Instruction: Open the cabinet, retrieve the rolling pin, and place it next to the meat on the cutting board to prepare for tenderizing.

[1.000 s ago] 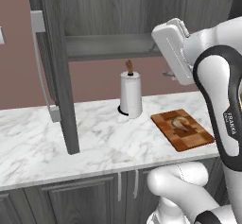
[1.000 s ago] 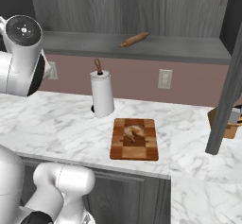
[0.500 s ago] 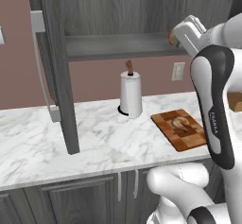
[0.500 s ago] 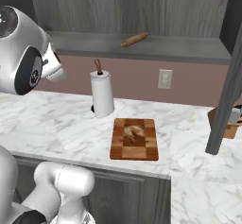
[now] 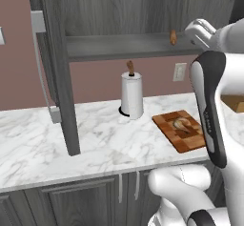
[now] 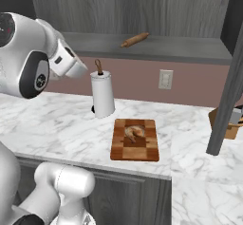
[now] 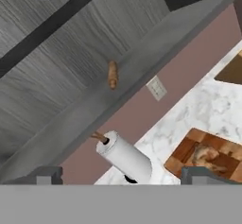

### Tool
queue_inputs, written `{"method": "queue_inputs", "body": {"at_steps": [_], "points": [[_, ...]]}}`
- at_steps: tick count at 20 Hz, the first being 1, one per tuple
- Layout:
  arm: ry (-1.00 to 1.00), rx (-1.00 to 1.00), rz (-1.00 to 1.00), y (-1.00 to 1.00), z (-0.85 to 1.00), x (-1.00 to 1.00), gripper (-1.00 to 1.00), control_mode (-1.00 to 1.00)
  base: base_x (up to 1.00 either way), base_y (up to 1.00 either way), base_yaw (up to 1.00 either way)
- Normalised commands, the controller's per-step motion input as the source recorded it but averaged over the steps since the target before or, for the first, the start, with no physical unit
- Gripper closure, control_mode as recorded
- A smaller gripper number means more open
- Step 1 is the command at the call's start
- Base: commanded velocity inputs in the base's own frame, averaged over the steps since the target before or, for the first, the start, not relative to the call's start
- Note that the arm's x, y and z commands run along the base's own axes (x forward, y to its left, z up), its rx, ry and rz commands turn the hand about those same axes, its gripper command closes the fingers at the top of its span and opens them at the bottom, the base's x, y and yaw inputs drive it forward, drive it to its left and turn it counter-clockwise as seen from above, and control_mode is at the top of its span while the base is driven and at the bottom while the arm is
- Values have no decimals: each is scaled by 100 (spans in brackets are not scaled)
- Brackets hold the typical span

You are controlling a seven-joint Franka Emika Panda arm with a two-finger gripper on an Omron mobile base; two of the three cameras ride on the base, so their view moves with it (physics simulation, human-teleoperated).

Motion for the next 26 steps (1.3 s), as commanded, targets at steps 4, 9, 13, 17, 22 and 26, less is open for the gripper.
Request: {"method": "queue_inputs", "body": {"at_steps": [4, 9, 13, 17, 22, 26], "points": [[-17, -24, 1, -22, 0, 0, -100, -100, 0, 0, 0], [-10, -24, 1, -3, 6, 0, -100, -100, 0, 0, 0], [-6, -21, 0, 0, 9, 0, -100, -100, 0, 0, 0], [-1, -16, 0, 0, 8, 4, -100, -100, 0, 0, 0], [5, -3, 0, -2, 0, 14, -100, -100, 0, 0, 0], [6, 0, 0, -1, 0, 21, -100, -100, 0, 0, 0]]}}
